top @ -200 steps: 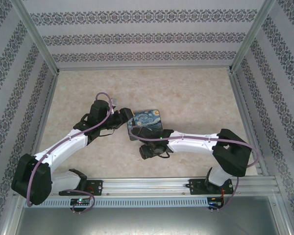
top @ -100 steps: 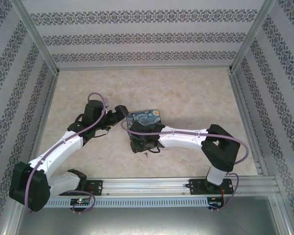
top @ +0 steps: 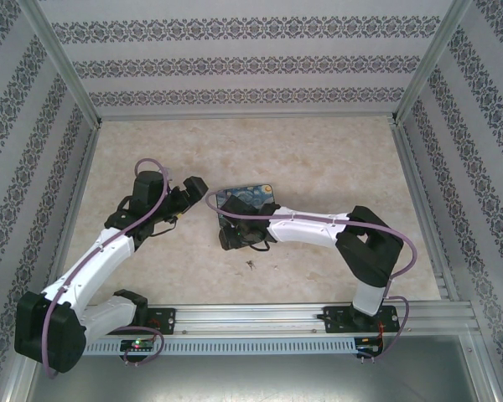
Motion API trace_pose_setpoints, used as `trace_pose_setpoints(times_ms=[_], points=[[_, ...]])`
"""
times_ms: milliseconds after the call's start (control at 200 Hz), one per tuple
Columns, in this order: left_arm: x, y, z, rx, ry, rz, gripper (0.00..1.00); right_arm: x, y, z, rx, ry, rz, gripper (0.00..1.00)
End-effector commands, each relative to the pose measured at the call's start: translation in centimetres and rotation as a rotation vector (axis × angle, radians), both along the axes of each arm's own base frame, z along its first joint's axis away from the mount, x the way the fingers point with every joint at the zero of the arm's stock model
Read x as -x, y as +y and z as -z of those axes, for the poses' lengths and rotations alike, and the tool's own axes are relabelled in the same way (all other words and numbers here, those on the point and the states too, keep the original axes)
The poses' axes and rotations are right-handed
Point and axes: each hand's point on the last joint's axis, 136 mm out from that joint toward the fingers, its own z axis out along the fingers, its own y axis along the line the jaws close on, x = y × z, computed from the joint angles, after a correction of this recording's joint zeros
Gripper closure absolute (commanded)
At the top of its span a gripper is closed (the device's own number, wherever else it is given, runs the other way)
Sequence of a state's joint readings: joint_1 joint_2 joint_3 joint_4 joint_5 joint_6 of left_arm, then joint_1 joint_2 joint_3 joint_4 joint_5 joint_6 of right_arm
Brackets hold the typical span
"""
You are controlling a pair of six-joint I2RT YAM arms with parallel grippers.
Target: Unlock a padlock with a key
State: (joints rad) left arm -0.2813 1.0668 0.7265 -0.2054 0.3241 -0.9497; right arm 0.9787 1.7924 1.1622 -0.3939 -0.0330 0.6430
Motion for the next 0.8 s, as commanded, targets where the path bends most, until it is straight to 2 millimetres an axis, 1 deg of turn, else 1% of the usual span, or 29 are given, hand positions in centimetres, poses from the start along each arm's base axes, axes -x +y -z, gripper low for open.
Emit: trace_pose_setpoints(times_ms=[0,50,130,240,305,440,605,684,794], points=[[0.1,0.7,-0.4,-0.003,0.001,-0.017,0.00,0.7,-0.5,-1.7,-0.042,-0.008,-0.053,0.51],[0.1,0.8,-0.3,-0.003,0.004,-0.019,0.00,1.3,-1.1,-2.0,-0.044,-0.011,-0.066,0.50],[0.1,0.8,-0.2,0.003,0.007,-0.019,0.00,2.3,-2.6,-1.7,-0.026,-0.009,-0.067,0.50],[0.1,0.7,-0.1,0.009,0.007,-0.016,0.00,3.6,-4.8,-0.6,0.010,0.032,-0.027,0.50],[0.1,0.7,-0.1,0.010,0.008,-0.018,0.00,4.5,-5.6,0.0,0.013,0.078,0.022,0.52],[0.0,0.6,0.0,0.016,0.011,-0.015,0.01,5.8,-5.5,0.0,-0.042,0.142,0.148,0.50],[0.0,0.4,0.2,0.029,0.016,-0.013,0.00,6.1,-5.0,-0.5,-0.082,0.177,0.299,0.42],[0.1,0.4,0.4,0.028,0.020,-0.012,0.00,6.0,-4.7,-0.5,-0.077,0.174,0.301,0.40],[0.2,0.4,0.4,0.029,0.022,-0.009,0.01,6.1,-5.2,0.3,-0.010,0.169,0.269,0.40]])
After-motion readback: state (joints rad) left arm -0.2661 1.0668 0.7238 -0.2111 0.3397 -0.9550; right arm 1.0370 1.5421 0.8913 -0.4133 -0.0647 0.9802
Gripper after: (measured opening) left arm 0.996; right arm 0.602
